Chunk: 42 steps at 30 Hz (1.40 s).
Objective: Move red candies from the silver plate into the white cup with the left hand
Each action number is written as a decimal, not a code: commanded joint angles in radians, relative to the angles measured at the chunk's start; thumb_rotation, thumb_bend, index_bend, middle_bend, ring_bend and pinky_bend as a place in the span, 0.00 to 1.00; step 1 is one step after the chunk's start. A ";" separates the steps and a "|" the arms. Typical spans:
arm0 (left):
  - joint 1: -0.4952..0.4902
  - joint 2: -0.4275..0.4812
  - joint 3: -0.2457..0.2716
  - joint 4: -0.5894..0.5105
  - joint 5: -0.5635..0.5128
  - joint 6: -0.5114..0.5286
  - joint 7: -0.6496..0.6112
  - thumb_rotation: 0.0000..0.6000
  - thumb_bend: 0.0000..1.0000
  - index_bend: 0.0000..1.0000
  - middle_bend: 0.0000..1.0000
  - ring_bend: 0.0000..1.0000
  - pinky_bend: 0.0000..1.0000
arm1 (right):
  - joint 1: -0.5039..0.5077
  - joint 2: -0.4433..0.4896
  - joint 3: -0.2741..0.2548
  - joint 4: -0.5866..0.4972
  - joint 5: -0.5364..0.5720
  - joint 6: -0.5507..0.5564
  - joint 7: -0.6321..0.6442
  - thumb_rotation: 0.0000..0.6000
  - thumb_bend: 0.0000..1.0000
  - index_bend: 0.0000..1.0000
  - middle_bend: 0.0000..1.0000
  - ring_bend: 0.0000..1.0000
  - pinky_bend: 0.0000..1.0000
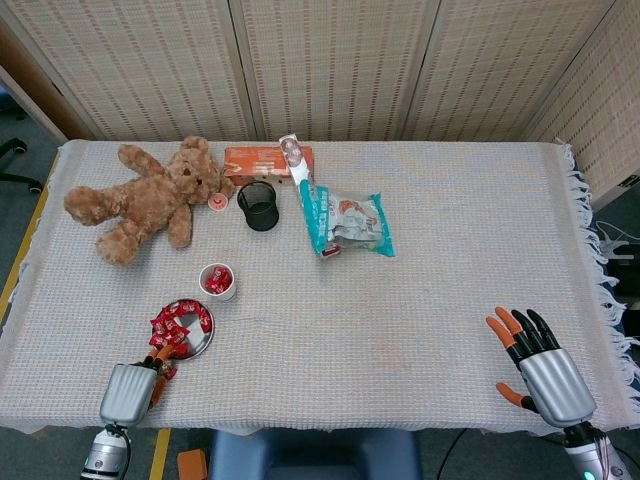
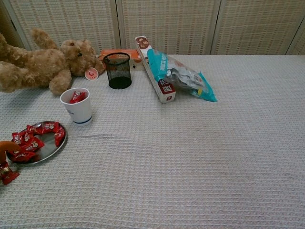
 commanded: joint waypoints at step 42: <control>0.004 0.033 -0.045 -0.023 0.071 0.052 0.035 1.00 0.38 0.49 0.61 0.76 1.00 | 0.000 -0.002 0.003 -0.002 0.009 -0.005 -0.006 1.00 0.07 0.00 0.00 0.00 0.00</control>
